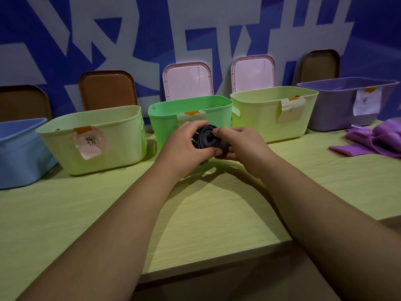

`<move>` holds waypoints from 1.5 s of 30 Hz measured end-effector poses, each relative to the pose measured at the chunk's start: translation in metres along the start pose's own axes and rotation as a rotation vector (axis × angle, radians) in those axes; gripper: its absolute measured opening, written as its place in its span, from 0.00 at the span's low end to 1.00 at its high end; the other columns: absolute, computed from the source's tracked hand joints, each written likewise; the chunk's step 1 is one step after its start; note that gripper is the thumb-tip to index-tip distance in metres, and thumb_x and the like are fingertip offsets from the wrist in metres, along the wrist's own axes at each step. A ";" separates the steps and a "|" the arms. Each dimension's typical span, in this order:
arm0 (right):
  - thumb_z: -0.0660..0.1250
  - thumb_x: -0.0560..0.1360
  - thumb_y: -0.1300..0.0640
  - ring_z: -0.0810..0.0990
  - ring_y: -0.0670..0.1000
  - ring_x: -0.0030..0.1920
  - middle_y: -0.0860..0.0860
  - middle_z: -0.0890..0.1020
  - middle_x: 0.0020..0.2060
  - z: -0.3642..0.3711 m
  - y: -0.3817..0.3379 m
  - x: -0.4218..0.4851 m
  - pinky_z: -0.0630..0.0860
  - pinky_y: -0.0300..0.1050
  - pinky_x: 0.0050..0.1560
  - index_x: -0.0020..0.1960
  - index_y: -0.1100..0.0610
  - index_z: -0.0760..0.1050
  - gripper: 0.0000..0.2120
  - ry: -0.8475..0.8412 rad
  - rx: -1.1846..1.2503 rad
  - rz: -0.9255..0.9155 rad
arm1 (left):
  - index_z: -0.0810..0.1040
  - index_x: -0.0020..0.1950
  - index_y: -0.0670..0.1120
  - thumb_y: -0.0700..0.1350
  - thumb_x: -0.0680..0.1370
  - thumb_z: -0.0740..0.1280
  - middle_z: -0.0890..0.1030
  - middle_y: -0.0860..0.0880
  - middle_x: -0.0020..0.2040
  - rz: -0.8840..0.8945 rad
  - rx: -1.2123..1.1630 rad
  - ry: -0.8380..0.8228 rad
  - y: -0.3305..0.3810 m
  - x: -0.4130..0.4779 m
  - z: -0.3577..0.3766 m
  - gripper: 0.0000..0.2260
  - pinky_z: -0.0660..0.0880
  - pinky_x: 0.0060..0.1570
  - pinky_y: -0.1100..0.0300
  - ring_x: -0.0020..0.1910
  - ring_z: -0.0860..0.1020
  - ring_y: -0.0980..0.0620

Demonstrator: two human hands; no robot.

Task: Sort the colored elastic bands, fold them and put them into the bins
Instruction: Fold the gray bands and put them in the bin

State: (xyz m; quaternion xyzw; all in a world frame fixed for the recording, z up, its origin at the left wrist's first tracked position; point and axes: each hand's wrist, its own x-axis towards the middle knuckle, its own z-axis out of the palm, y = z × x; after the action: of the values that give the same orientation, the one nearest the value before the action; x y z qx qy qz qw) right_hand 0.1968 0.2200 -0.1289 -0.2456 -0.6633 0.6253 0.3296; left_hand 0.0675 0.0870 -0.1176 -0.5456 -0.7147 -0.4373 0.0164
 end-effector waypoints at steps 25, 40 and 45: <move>0.76 0.80 0.55 0.87 0.55 0.62 0.53 0.87 0.61 -0.009 0.005 -0.004 0.83 0.58 0.66 0.72 0.54 0.79 0.22 -0.119 0.099 -0.134 | 0.80 0.72 0.42 0.34 0.82 0.68 0.87 0.43 0.62 -0.357 -0.841 -0.112 -0.021 0.001 0.000 0.17 0.82 0.62 0.52 0.63 0.85 0.45; 0.78 0.78 0.50 0.88 0.58 0.59 0.55 0.86 0.60 -0.012 0.004 -0.018 0.85 0.60 0.60 0.67 0.54 0.82 0.20 -0.108 0.018 -0.025 | 0.83 0.67 0.44 0.42 0.82 0.72 0.88 0.44 0.58 -0.451 -0.837 -0.164 -0.014 -0.014 0.002 0.14 0.83 0.58 0.56 0.59 0.87 0.47; 0.77 0.79 0.49 0.89 0.61 0.54 0.59 0.87 0.57 -0.007 0.003 -0.020 0.86 0.60 0.58 0.63 0.54 0.84 0.16 -0.100 0.034 0.025 | 0.83 0.64 0.47 0.46 0.79 0.74 0.89 0.47 0.55 -0.485 -0.842 -0.141 -0.015 -0.016 0.005 0.14 0.80 0.66 0.49 0.56 0.88 0.48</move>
State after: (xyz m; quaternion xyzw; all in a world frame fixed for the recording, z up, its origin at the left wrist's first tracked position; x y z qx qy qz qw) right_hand 0.2152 0.2106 -0.1347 -0.2167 -0.6653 0.6519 0.2924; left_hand 0.0641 0.0775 -0.1374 -0.3509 -0.5818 -0.6415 -0.3562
